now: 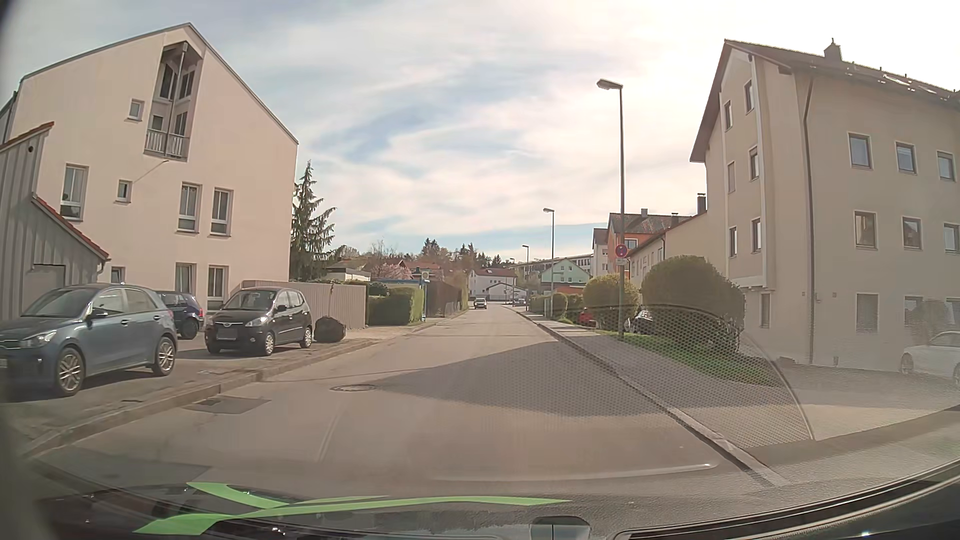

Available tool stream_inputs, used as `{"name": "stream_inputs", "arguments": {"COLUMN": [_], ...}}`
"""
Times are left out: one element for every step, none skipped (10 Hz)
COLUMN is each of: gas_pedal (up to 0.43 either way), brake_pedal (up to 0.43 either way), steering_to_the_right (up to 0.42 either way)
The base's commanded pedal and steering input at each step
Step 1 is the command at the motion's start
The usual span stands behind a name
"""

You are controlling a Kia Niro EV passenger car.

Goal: Follow the waypoints while adhering to traffic rules and regulations

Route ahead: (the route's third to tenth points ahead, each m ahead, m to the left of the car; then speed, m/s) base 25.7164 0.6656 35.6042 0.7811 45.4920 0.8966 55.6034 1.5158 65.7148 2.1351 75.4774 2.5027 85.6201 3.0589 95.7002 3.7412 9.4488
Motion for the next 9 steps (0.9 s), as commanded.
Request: {"name": "stream_inputs", "arguments": {"gas_pedal": [0.067, 0.067, 0.067, 0.067, 0.067, 0.067, 0.067, 0.067, 0.067], "brake_pedal": [0.000, 0.000, 0.000, 0.000, 0.000, 0.000, 0.000, 0.000, 0.000], "steering_to_the_right": [0.002, 0.002, 0.002, 0.002, 0.002, 0.002, 0.002, 0.002, 0.002]}}
